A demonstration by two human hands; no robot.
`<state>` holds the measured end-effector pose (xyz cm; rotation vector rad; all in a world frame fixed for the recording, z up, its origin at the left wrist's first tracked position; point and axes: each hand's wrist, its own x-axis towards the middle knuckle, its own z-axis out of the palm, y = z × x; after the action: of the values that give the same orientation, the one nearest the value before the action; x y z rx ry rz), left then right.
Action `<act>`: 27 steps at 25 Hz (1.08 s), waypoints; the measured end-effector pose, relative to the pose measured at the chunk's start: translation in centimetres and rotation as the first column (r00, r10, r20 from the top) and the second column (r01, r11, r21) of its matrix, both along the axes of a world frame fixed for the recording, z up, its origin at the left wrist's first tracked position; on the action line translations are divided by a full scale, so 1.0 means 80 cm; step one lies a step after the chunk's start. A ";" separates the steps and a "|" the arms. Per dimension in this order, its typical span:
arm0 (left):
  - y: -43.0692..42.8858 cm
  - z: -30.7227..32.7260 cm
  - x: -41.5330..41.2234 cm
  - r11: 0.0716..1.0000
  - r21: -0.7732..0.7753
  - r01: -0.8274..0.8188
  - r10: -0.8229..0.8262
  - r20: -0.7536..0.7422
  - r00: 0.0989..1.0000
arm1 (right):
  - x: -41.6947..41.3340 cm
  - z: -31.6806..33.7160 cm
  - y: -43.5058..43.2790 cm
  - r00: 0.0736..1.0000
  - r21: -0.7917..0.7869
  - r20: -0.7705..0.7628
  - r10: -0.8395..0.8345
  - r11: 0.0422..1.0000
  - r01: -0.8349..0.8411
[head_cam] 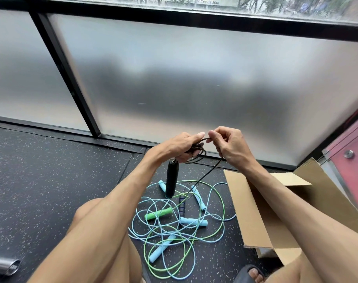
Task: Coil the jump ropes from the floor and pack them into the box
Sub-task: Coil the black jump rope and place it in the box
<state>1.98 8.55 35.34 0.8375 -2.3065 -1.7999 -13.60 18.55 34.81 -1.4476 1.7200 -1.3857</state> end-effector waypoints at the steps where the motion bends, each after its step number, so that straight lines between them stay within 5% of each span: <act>1: 0.001 0.004 0.002 0.998 0.066 0.009 -0.007 -0.034 0.999 | 0.000 -0.001 -0.001 1.000 -0.007 -0.003 -0.008 1.000 0.008; 7: -0.002 0.012 0.009 0.862 0.478 0.167 0.005 -0.339 0.941 | 0.010 -0.011 -0.009 0.980 0.055 0.199 -0.003 0.998 -0.008; 10: -0.006 0.017 0.014 0.810 0.570 0.141 0.115 -0.391 0.913 | 0.015 -0.029 -0.008 0.944 0.235 0.315 0.100 0.955 -0.180; 16: -0.011 0.020 0.019 0.760 0.635 0.140 0.216 -0.450 0.867 | 0.021 -0.060 0.002 0.945 0.459 0.234 0.228 0.831 -0.314; 22: -0.026 0.021 0.026 0.753 0.657 -0.010 0.475 -0.534 0.700 | 0.022 -0.034 0.000 0.935 0.367 0.345 0.089 0.904 -0.221; 27: -0.035 0.020 0.026 0.708 0.702 -0.082 0.588 -0.520 0.620 | 0.017 -0.003 0.002 0.969 0.221 0.247 0.013 0.973 -0.069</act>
<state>4.09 5.76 36.95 0.4346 -0.9483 -2.1596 -12.23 18.70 34.57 -1.1309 1.6208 -1.2398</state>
